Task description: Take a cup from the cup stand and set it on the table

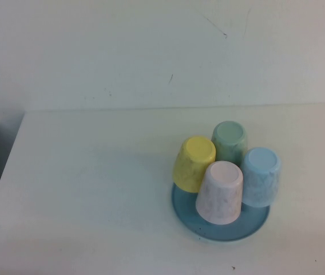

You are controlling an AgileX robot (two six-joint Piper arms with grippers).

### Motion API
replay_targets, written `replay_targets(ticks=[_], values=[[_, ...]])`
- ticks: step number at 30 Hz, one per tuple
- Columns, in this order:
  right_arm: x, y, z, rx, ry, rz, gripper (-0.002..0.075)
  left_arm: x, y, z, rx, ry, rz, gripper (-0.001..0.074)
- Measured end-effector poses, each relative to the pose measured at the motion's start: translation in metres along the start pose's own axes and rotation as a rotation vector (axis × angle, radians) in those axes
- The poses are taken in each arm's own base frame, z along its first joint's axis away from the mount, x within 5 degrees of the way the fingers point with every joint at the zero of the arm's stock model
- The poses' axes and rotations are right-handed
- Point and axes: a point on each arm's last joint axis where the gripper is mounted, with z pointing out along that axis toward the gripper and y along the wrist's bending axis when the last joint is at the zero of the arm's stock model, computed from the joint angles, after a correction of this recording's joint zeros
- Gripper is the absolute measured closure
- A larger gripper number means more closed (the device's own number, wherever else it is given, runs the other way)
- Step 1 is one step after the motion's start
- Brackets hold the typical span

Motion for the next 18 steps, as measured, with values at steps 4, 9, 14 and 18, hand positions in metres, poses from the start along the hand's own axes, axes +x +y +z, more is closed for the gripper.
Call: replay_targets(ticks=[4,9,14,18], values=[[0.0,0.0,0.0,0.0,0.0,0.0,0.0729,0.0,0.0,0.0,0.0,0.0,0.0,0.0738],[0.0,-0.0004,0.0,0.004,0.0,-0.009,0.0729,0.0,0.0,0.0,0.0,0.0,0.0,0.0738],[-0.0003,-0.0014,0.0,0.015,-0.003,-0.031,0.0728,0.0,0.0,0.0,0.0,0.0,0.0,0.0738],[-0.0024,0.005,-0.0002,-0.057,-0.021,0.166,0.0729,0.0001,0.0,0.0,0.0,0.001,0.0,0.0738]])
